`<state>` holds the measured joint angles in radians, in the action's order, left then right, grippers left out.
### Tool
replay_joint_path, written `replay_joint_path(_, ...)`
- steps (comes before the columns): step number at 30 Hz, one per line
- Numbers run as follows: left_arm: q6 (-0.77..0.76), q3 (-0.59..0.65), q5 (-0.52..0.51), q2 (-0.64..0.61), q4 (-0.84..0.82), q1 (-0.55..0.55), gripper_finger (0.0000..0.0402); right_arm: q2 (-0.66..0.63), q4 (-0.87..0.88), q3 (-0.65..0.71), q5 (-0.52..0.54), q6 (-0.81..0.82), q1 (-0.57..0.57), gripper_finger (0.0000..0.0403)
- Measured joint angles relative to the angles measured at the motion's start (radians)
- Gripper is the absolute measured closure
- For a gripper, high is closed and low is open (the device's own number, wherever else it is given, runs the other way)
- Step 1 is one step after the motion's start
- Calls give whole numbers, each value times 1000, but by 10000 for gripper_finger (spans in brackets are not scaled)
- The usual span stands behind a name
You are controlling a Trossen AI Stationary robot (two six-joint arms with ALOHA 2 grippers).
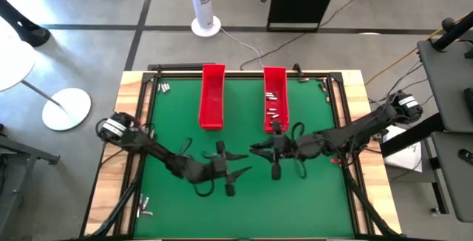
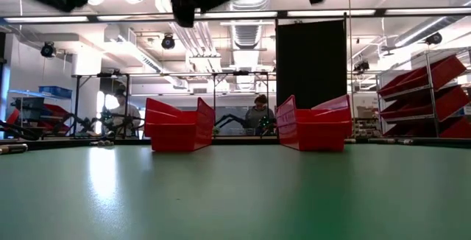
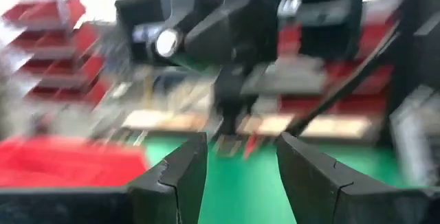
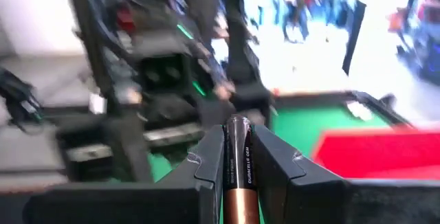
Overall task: Sort batteries
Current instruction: Put the brown battery into the left red bin
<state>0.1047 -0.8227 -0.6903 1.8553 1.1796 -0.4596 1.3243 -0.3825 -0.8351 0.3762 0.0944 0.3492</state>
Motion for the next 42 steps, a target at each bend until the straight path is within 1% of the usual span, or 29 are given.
replay_joint_path(3, 36, 80, 124, 42, 293, 12, 244, 43, -189, 19, -37, -61, 4, 355)
replay_joint_path(5, 44, 116, 155, 62, 394, 12, 244, 88, -274, 20, -45, -84, 4, 355)
replay_joint_path(7, 44, 128, 144, 62, 384, 13, 244, 123, -303, 14, -47, -89, -5, 355)
replay_joint_path(9, 42, 139, 102, 61, 390, 13, 244, 171, -308, -7, -44, -83, -17, 355)
replay_joint_path(12, 43, 140, 94, 58, 391, 11, 244, 230, -301, -35, -49, -72, -28, 355)
replay_joint_path(16, 45, 151, 96, 48, 378, 10, 244, 270, -306, -95, -68, -85, -32, 355)
replay_joint_path(18, 43, 176, 68, 37, 374, 5, 244, 275, -298, -114, -69, -111, -36, 355)
replay_joint_path(19, 43, 200, 48, 24, 373, -3, 244, 278, -297, -129, -70, -119, -42, 355)
replay_joint_path(22, 35, 273, -70, -29, 376, -35, 244, 277, -271, -161, -94, -129, -70, 355)
replay_joint_path(24, 30, 328, -185, -77, 373, -64, 244, 275, -223, -182, -120, -128, -92, 355)
replay_joint_path(27, 14, 402, -283, -155, 370, -106, 244, 275, -151, -213, -127, -121, -128, 355)
replay_joint_path(29, 7, 431, -313, -203, 374, -123, 244, 280, -105, -249, -146, -122, -158, 355)
replay_joint_path(31, 1, 459, -380, -245, 364, -133, 244, 298, -53, -304, -169, -121, -193, 355)
replay_joint_path(33, -14, 482, -422, -279, 354, -133, 244, 324, 35, -365, -179, -121, -226, 355)
replay_joint_path(36, -45, 513, -514, -302, 326, -131, 244, 373, 131, -447, -195, -121, -266, 355)
replay_joint_path(37, -53, 525, -572, -308, 321, -132, 244, 390, 156, -469, -193, -121, -275, 355)
replay_joint_path(38, -64, 531, -637, -310, 320, -132, 244, 400, 153, -489, -193, -121, -283, 355)
replay_joint_path(40, -94, 547, -729, -307, 315, -131, 244, 419, 176, -509, -193, -121, -293, 355)
replay_joint_path(41, -115, 560, -761, -306, 311, -131, 244, 427, 165, -522, -194, -121, -298, 355)
replay_joint_path(42, -143, 570, -768, -305, 308, -131, 244, 433, 162, -526, -196, -122, -303, 355)
